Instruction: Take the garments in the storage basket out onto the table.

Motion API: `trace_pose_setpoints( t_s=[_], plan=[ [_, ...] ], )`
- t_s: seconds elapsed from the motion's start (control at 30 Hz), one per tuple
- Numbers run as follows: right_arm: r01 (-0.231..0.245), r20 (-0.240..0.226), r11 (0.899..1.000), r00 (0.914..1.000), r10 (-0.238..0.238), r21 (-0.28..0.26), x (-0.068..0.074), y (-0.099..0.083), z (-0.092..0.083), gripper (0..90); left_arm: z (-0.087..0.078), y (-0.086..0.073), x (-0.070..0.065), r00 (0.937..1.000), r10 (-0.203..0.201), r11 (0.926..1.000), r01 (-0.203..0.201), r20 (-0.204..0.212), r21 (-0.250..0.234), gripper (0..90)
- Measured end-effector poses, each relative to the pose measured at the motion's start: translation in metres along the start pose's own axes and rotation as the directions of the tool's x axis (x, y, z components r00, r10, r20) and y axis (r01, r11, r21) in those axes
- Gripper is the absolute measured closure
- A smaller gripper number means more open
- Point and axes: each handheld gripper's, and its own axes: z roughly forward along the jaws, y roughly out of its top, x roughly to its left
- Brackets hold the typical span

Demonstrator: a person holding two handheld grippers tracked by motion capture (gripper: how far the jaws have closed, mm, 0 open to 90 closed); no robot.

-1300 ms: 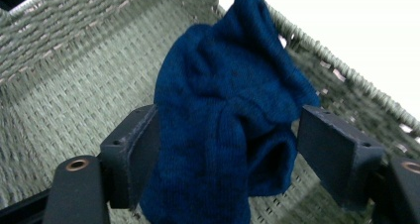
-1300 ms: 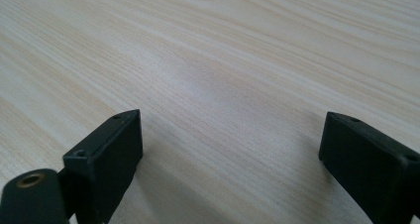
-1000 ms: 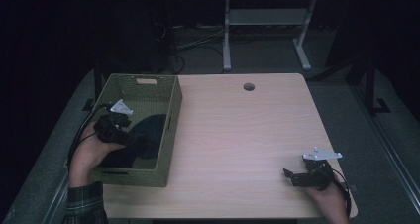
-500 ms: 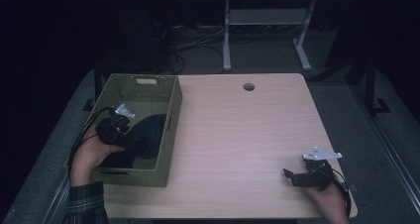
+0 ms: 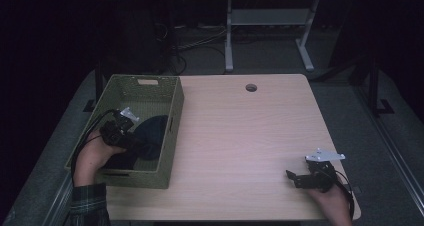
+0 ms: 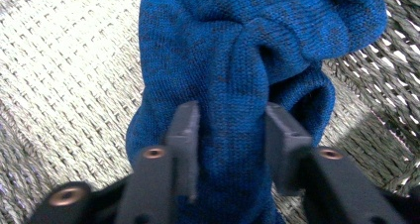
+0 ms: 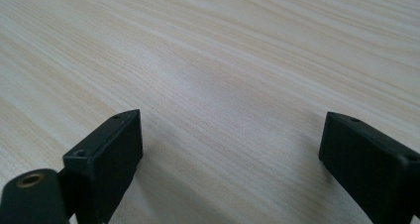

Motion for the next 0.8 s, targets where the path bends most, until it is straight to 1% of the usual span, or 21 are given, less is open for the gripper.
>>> trace_pose_setpoints(
  t_s=[0.07,0.13,0.2,0.27,0.3,0.37,0.4,0.43,0.5,0.53,0.57,0.7,0.77,0.8],
  plan=[
    [0.000,0.000,1.000,1.0000,0.000,0.000,0.000,0.000,0.000,9.5,0.000,0.000,0.000,0.9999,-0.012,0.9999,0.012,0.002,0.002,72.2],
    [0.000,0.000,1.000,1.0000,0.000,0.000,0.000,0.000,0.000,9.5,0.000,0.000,0.001,0.9996,-0.027,0.9996,0.027,0.011,-0.009,74.8],
    [0.000,0.000,1.000,1.0000,0.000,0.000,0.000,0.000,0.000,9.5,0.000,-0.001,0.002,0.9996,-0.024,0.9995,0.025,0.017,-0.017,76.4],
    [0.000,0.000,1.000,1.0000,0.000,0.000,0.000,0.000,0.000,9.5,-0.001,-0.001,0.004,0.9994,-0.023,0.9990,0.024,0.027,-0.036,77.6],
    [0.000,0.000,1.000,1.0000,0.000,0.000,0.000,0.000,0.000,9.5,-0.002,-0.001,0.006,0.9990,-0.030,0.9985,0.032,0.033,-0.044,78.5],
    [0.000,0.000,1.000,1.0000,0.000,0.000,0.000,0.000,0.000,9.5,-0.006,-0.001,0.008,0.9983,-0.040,0.9981,0.042,0.041,-0.045,79.4],
    [0.000,0.000,1.000,1.0000,0.000,0.000,0.000,0.000,0.000,9.5,-0.007,-0.001,0.009,0.9977,-0.043,0.9981,0.045,0.053,-0.043,79.5],
    [0.000,0.000,1.000,1.0000,0.000,0.000,0.000,0.000,0.000,9.5,-0.008,-0.001,0.011,0.9976,-0.040,0.9982,0.043,0.057,-0.042,79.5],
    [0.000,0.000,1.000,1.0000,0.000,0.000,0.000,0.000,0.000,9.5,-0.010,-0.001,0.013,0.9966,-0.049,0.9981,0.052,0.066,-0.034,79.7],
    [0.000,0.000,1.000,1.0000,0.000,0.000,0.000,0.000,0.000,9.6,-0.012,-0.001,0.013,0.9966,-0.053,0.9980,0.055,0.063,-0.032,79.9],
    [0.000,0.000,1.000,1.0000,0.000,0.000,0.000,0.000,0.000,9.5,-0.013,-0.001,0.013,0.9963,-0.062,0.9972,0.064,0.060,-0.040,80.1],
    [0.001,0.000,1.000,1.0000,-0.001,0.000,0.000,0.000,0.000,9.6,-0.023,0.003,0.013,0.9968,-0.063,0.9968,0.065,0.050,-0.045,80.4],
    [0.000,0.000,1.000,1.0000,0.000,0.000,0.000,0.000,0.000,9.6,-0.029,0.005,0.013,0.9977,-0.055,0.9973,0.057,0.039,-0.047,80.6],
    [0.000,0.000,1.000,1.0000,0.000,0.000,0.000,0.000,0.000,9.6,-0.032,0.006,0.013,0.9974,-0.058,0.9969,0.060,0.042,-0.050,80.6]
  ],
)
